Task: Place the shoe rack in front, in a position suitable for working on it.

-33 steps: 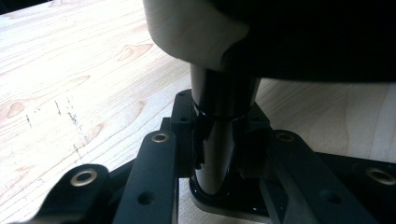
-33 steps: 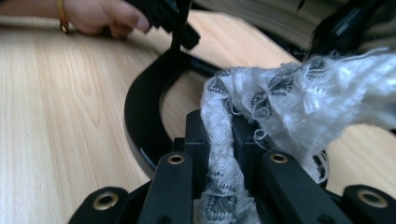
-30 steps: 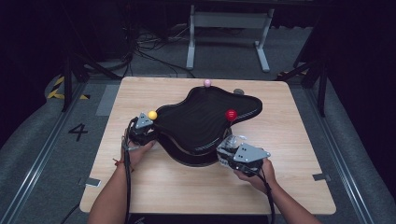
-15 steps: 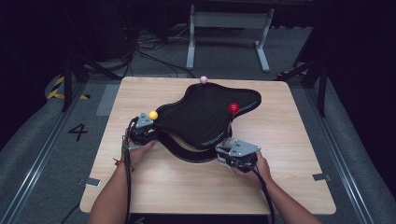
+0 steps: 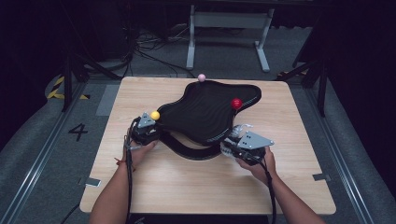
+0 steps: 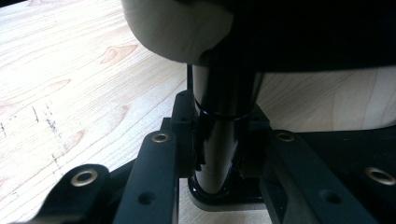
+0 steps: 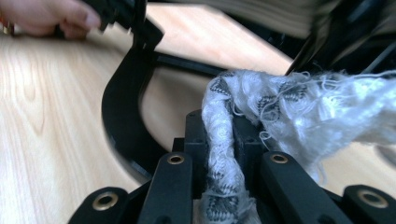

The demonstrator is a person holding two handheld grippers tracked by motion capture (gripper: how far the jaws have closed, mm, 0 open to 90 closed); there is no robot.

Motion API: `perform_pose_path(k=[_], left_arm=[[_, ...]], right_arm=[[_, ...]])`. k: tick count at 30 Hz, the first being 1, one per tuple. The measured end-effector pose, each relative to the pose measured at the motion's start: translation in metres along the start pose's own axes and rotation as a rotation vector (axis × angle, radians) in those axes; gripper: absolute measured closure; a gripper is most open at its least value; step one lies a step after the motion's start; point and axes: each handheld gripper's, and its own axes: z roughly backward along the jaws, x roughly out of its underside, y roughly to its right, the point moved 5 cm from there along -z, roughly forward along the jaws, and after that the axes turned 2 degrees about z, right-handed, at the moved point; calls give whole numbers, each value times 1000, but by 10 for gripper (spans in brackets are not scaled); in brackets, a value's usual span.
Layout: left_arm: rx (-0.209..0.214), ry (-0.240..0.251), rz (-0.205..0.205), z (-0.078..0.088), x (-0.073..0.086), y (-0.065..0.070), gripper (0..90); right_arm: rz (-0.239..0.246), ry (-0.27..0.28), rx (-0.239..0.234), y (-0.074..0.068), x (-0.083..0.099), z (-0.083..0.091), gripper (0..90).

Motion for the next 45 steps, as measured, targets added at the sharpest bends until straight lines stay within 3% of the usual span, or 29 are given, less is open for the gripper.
perform_pose_path(k=[6, 14, 20, 25, 39, 45], left_arm=[[6, -4, 0, 0, 0, 1, 741], [5, -9, -9, -1, 0, 1, 740], [10, -14, -17, -1, 0, 2, 741], [16, -11, -16, -1, 0, 2, 741], [25, -16, -20, -1, 0, 3, 741], [25, -15, -28, -2, 0, 3, 741]], right_arm=[[19, 71, 46, 10, -23, 17, 797], [32, 130, 75, 15, -43, 22, 796], [14, 98, 63, 15, -33, 15, 794], [10, 38, 56, 15, -15, 6, 794], [25, -97, 20, 0, 24, -23, 791], [19, -114, 29, 0, 31, -29, 790]])
